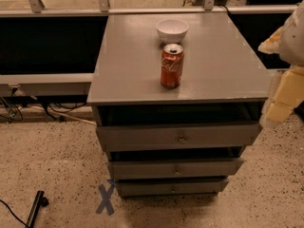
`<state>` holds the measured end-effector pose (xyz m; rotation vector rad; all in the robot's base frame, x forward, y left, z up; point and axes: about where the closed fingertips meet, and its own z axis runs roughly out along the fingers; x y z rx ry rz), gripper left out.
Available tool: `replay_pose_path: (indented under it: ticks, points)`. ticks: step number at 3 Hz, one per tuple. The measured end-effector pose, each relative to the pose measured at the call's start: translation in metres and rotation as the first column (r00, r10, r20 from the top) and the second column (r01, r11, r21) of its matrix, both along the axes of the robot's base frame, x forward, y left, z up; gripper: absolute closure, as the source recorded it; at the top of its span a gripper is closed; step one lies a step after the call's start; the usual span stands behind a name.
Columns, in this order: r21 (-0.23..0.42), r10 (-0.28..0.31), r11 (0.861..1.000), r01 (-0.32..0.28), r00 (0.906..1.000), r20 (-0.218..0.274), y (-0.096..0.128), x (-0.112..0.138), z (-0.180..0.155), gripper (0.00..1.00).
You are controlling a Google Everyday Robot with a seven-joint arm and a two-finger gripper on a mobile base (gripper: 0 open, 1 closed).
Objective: Open middle drawer
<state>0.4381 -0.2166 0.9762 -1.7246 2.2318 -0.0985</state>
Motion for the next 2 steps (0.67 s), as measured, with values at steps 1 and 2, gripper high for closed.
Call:
replay_pose_path:
  ticks: [1,2]
  points:
    - [0.000,0.000,1.000,0.000,1.0000,0.000,0.0000,0.0000,0.0000,0.00]
    - [0.014,-0.002,1.000,0.002,1.0000,-0.003,0.0016,-0.0003,-0.0031,0.00]
